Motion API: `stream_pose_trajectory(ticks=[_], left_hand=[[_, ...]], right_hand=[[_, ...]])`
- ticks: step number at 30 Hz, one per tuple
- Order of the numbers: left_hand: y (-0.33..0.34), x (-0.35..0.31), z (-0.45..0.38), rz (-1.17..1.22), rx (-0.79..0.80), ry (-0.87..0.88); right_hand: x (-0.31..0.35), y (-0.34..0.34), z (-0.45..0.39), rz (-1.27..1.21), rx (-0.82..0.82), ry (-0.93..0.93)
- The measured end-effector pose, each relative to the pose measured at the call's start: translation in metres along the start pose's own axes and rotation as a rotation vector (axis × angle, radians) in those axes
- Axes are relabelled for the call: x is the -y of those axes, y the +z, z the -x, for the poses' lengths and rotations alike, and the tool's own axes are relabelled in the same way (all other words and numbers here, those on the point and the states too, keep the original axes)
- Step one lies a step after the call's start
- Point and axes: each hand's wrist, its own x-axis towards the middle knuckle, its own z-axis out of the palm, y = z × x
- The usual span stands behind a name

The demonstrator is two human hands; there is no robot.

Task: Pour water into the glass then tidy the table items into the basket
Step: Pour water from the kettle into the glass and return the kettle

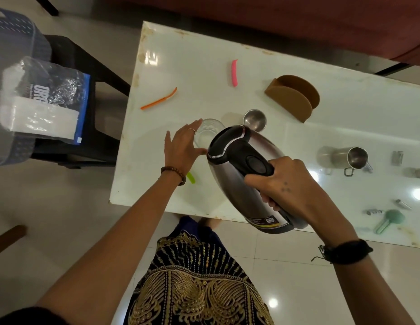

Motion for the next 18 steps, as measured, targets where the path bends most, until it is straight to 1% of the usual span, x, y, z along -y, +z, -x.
stream_pose_trajectory(ticks=[10, 18], left_hand=[[0.001, 0.000, 0.001, 0.027, 0.007, -0.052], [-0.001, -0.002, 0.003, 0.070, 0.010, -0.079]], right_hand=[[0.010, 0.005, 0.001, 0.009, -0.011, 0.062], [0.017, 0.007, -0.005, 0.011, 0.011, 0.105]])
